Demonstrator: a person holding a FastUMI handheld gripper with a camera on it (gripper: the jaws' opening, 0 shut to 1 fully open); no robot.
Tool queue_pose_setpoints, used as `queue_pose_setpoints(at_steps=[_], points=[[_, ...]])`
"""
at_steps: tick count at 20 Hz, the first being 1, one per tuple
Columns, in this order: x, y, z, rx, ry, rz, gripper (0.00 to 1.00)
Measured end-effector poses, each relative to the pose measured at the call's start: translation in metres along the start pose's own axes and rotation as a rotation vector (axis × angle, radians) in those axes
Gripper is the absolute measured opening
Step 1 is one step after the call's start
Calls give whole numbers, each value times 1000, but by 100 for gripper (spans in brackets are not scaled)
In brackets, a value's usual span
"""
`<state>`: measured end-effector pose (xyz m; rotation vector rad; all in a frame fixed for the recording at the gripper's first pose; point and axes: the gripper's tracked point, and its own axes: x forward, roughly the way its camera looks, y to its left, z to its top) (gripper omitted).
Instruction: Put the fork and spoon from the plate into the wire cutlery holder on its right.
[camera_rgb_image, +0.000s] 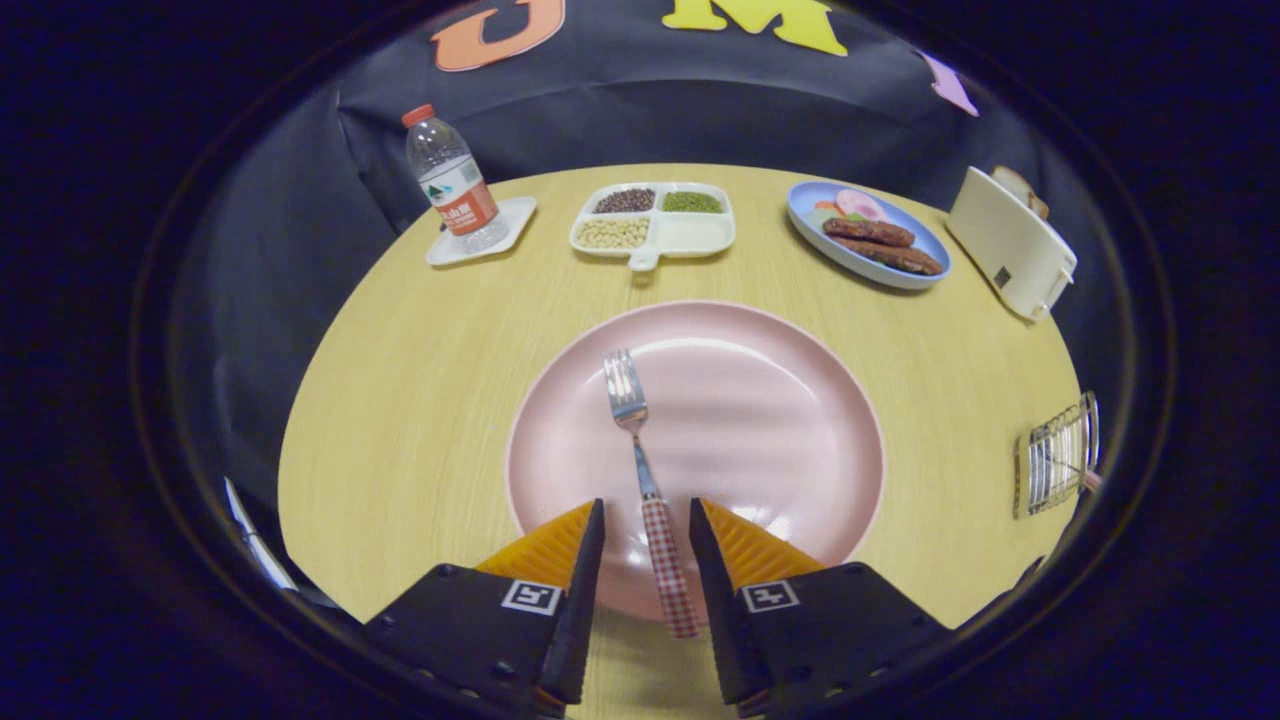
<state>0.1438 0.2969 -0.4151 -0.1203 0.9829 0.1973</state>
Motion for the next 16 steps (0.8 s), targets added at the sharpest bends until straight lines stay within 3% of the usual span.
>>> queue_pose_setpoints(at_steps=[3, 5, 6, 9, 10, 16], points=[[4, -3, -7, 39, 23, -24, 50], [3, 0, -8, 61, 28, -11, 25], [2, 2, -9, 70, 35, 3, 17], [-5, 2, -10, 64, 29, 17, 14], [-10, 1, -10, 60, 28, 17, 6], [-44, -15, -9, 40, 4, 41, 6]])
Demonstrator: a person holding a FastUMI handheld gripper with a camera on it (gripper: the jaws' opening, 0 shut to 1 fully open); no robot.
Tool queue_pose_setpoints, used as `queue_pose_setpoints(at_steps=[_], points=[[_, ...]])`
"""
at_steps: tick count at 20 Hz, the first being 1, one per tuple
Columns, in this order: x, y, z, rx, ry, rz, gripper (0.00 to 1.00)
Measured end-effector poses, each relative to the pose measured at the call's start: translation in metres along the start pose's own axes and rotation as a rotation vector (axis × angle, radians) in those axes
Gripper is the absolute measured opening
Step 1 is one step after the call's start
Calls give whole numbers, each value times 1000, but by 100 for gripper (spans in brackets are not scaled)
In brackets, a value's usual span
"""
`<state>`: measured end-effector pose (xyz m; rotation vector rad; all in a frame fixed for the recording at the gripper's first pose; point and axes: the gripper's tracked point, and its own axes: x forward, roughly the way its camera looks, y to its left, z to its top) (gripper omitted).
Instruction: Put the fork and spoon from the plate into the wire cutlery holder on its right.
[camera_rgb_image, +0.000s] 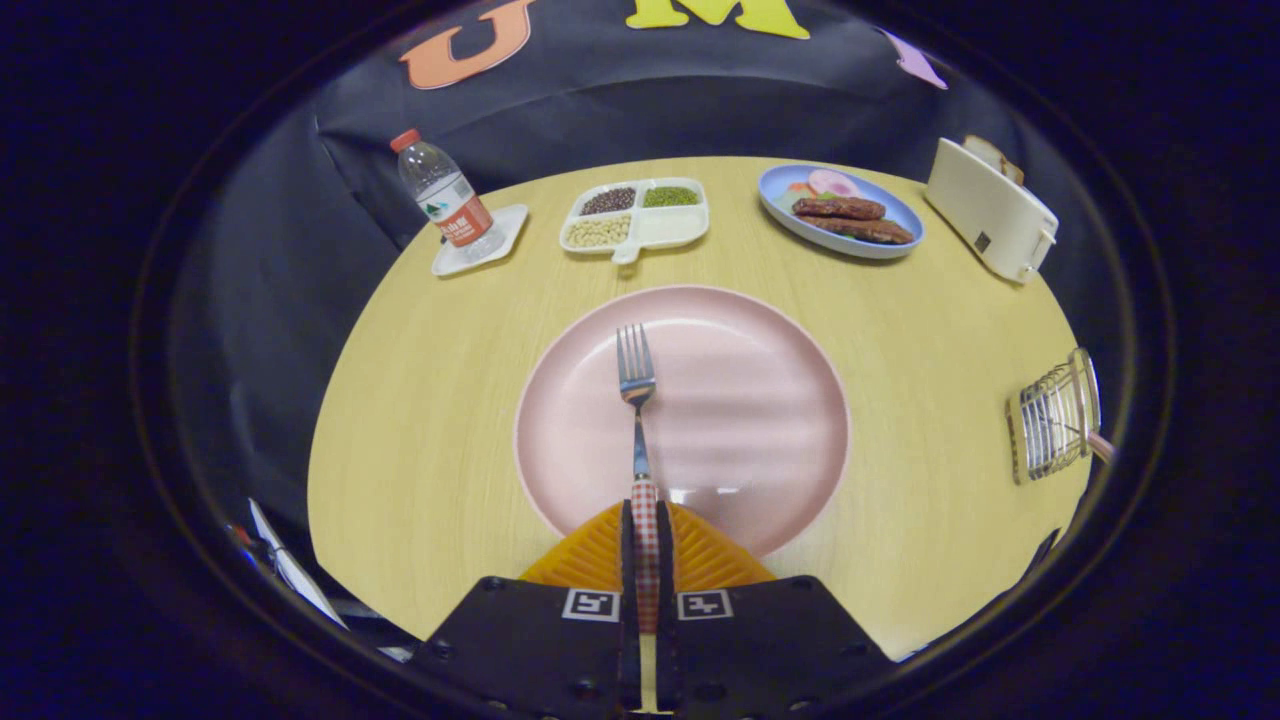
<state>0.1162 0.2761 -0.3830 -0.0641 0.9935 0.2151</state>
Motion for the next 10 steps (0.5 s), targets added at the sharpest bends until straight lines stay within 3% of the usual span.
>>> queue_pose_setpoints(at_steps=[10], points=[[-84, -84, 13, -86, -58, 17, 6]])
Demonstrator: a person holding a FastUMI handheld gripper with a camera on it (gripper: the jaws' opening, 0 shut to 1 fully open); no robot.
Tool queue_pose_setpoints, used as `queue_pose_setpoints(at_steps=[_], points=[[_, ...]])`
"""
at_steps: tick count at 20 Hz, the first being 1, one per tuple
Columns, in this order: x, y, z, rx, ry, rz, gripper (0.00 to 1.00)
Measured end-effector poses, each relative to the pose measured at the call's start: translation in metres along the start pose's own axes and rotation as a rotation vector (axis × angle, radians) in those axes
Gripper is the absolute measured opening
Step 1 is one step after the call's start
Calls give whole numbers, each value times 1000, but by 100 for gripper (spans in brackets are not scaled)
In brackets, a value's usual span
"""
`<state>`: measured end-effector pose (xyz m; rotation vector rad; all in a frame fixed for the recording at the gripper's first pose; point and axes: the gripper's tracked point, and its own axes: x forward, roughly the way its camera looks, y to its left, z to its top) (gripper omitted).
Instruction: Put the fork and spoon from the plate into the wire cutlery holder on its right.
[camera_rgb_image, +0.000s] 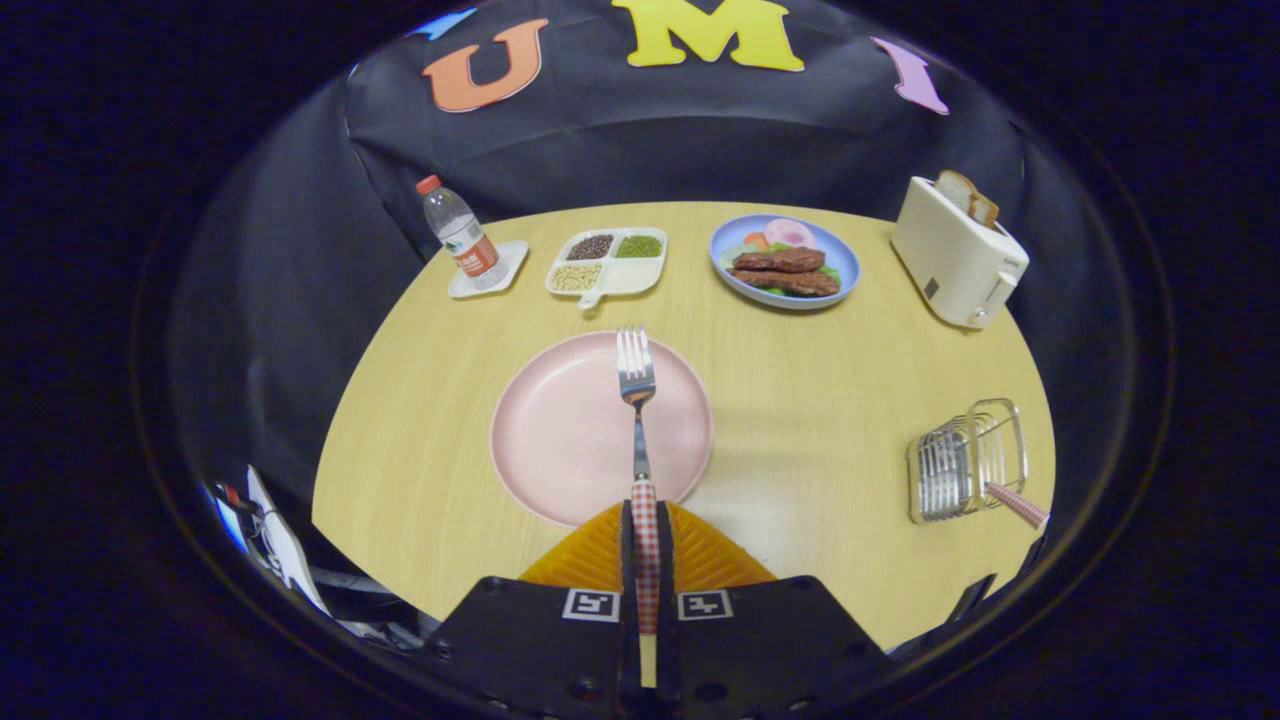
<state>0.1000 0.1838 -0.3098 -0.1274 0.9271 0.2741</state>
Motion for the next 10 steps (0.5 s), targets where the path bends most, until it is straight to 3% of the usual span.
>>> queue_pose_setpoints(at_steps=[10], points=[[-67, -116, 3, 25, -23, 30, 6]])
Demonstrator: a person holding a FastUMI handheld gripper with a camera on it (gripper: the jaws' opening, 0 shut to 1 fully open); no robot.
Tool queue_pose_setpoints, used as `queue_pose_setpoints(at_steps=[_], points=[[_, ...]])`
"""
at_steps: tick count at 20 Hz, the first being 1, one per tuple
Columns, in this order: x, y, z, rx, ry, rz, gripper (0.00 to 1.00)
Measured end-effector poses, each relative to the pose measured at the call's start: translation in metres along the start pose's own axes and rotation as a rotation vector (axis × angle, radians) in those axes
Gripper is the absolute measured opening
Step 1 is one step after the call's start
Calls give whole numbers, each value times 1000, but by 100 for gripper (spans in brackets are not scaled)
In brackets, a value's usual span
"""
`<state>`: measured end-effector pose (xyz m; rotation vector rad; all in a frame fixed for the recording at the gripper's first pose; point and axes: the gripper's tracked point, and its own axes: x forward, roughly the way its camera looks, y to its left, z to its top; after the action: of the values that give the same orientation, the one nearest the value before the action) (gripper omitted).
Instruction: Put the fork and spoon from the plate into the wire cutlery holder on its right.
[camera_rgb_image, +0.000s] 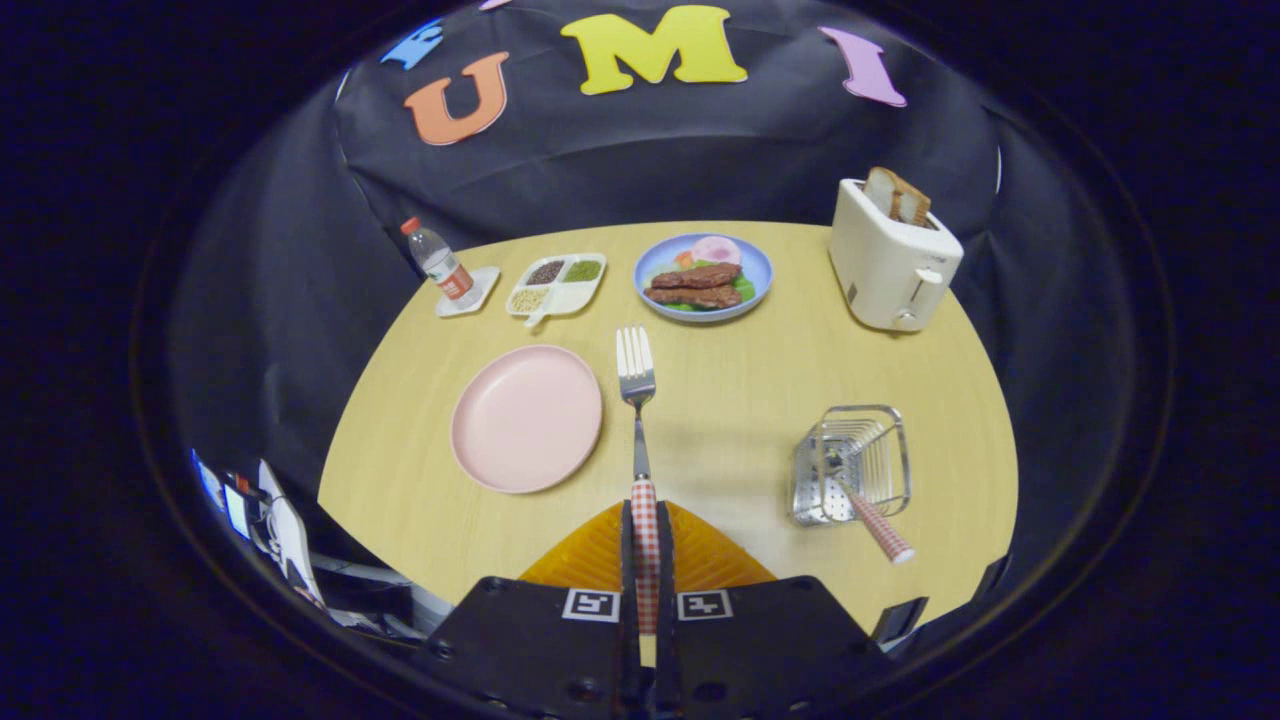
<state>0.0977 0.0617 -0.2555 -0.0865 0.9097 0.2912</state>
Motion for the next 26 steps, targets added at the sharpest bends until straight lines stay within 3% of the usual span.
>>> queue_pose_setpoints(at_steps=[8, 12, 16, 20, 24, 26], points=[[-32, -96, 15, 74, 99, -88, 8], [-43, -107, 3, 101, 261, -49, 8], [-47, -124, -8, 69, 415, -66, 8], [-43, -140, -2, 78, 480, -92, 8], [-39, -138, 0, 247, 596, -63, 8], [-36, -137, 0, 264, 644, -71, 8]])
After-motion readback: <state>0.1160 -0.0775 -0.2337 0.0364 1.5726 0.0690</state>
